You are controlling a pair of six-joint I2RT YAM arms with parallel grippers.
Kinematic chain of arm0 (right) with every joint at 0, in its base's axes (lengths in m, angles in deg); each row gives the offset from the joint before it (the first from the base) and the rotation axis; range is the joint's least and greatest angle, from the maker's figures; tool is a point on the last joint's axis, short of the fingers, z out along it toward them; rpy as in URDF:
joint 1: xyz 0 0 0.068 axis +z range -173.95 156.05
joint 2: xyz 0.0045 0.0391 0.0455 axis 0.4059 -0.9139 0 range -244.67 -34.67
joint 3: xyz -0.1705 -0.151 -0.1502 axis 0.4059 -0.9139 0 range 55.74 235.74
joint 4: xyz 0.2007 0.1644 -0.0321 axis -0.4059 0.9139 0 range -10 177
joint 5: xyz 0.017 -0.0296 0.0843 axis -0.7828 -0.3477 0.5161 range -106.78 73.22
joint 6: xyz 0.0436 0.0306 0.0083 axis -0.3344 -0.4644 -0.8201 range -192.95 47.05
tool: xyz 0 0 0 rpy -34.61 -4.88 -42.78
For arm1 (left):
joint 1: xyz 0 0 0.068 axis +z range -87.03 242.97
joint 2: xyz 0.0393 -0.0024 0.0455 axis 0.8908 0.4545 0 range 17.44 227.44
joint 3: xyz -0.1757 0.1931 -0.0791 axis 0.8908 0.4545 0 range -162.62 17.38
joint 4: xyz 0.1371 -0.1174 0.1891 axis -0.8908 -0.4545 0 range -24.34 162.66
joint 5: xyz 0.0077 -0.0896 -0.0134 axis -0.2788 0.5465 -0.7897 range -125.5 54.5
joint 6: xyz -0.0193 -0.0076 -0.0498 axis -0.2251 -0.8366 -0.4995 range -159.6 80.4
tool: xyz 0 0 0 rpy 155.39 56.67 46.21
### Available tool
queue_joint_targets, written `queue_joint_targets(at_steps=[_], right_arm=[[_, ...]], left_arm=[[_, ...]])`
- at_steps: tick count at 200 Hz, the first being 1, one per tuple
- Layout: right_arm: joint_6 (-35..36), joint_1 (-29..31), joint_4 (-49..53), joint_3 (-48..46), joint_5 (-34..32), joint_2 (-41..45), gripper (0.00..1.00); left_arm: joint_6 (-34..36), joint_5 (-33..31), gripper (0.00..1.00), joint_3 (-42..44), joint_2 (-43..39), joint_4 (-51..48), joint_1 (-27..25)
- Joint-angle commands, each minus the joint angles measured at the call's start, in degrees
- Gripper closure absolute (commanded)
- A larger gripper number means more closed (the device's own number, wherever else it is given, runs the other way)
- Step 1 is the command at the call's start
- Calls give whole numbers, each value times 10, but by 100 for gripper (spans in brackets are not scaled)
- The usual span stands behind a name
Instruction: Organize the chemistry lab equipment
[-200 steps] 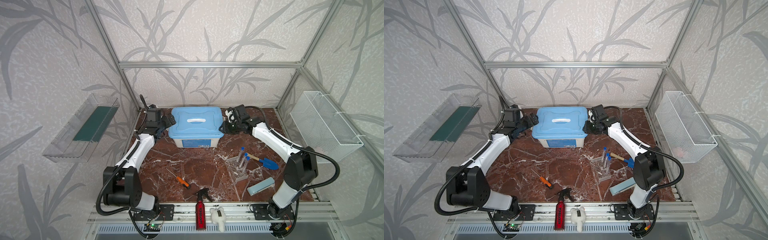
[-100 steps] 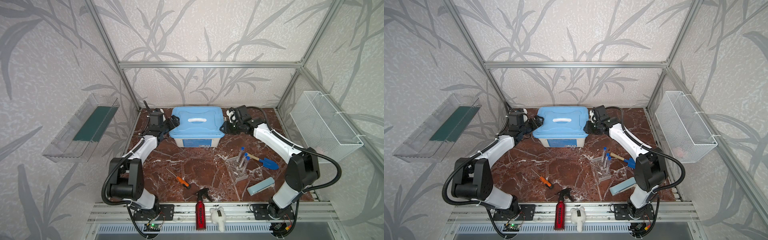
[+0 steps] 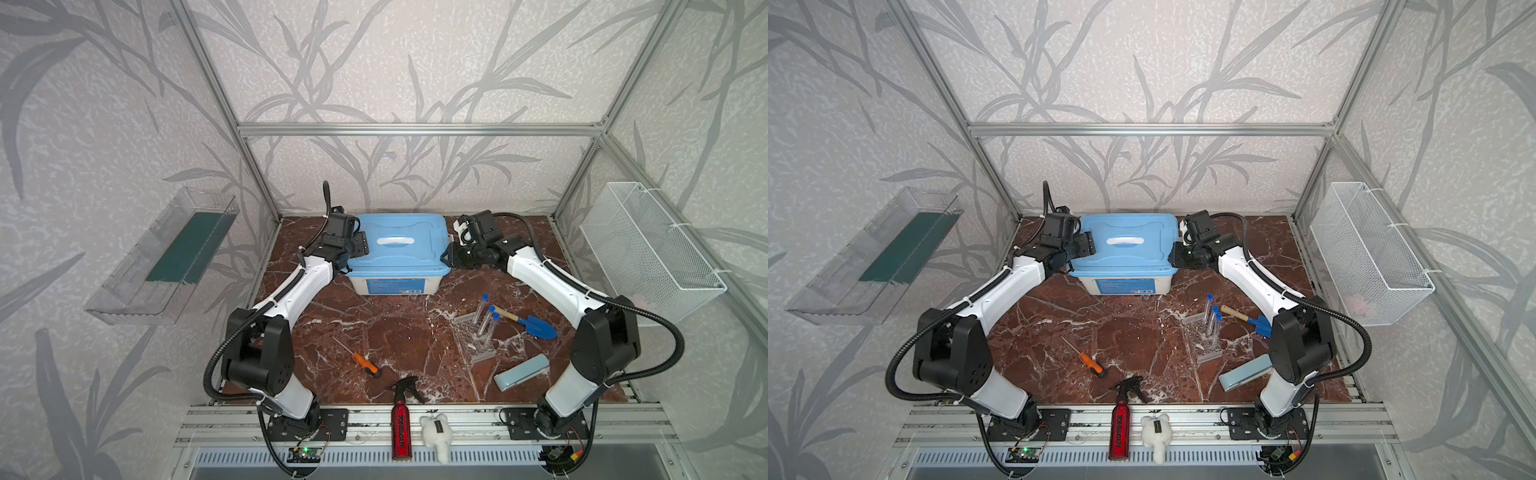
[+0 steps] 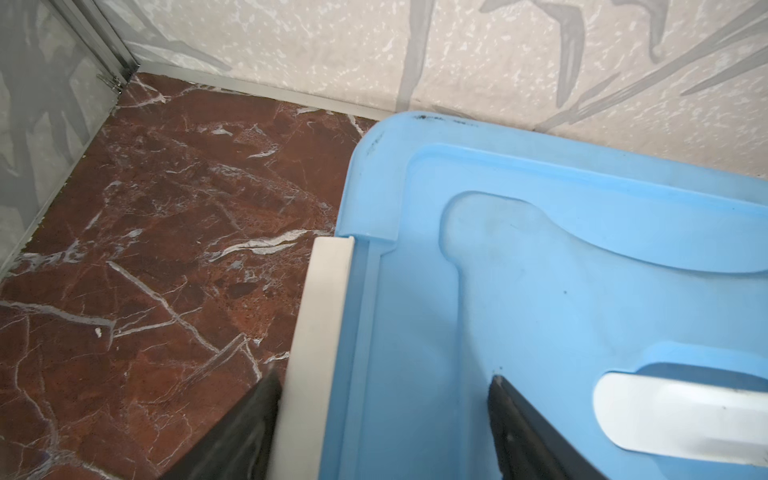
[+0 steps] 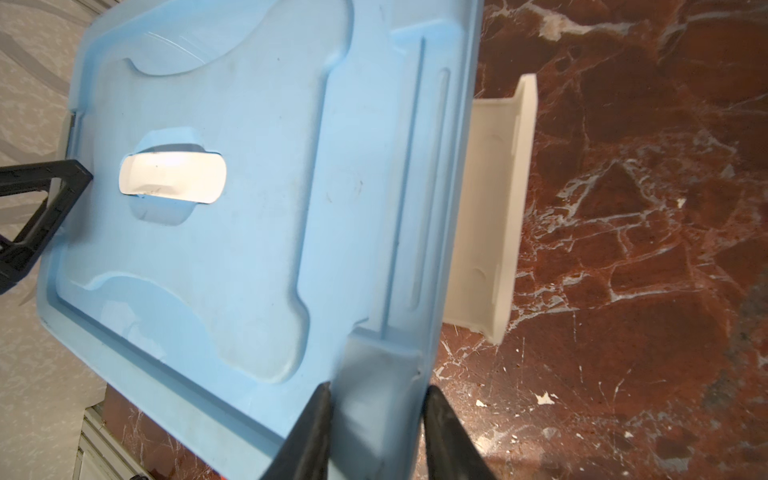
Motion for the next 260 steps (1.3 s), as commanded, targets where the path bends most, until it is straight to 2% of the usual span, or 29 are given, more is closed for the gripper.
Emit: queue_joint_targets(at_steps=[1,16,32,57,110,124,131,135,137,201,216,260], right_arm=[[18,7,65,6,-10,-7,63],[25,7,77,20,-21,-7,60],[31,7,81,34,-27,15,50],[40,6,88,57,-49,35,35],[46,-2,94,59,-67,59,33],[39,-10,78,39,-61,72,29],[33,-19,62,28,-42,76,22],[31,-23,54,23,-29,76,3],[30,-26,51,21,-22,76,0],[34,-53,18,82,103,-56,0],[35,-50,10,94,130,-76,4],[64,-26,10,93,93,-56,19]], left_arm=[[19,-25,22,1,18,-65,-9],[24,-50,24,1,17,-70,-13],[20,-74,28,2,19,-72,-13],[18,-94,28,2,23,-79,-13],[22,-106,29,6,18,-76,-16],[23,-109,29,7,18,-74,-16],[23,-108,29,8,18,-74,-16],[23,-108,29,7,18,-73,-16],[24,-108,30,7,18,-73,-16],[18,-98,34,-5,19,-73,-17],[16,-93,36,-3,15,-71,-17],[21,-81,41,-3,3,-57,-21]])
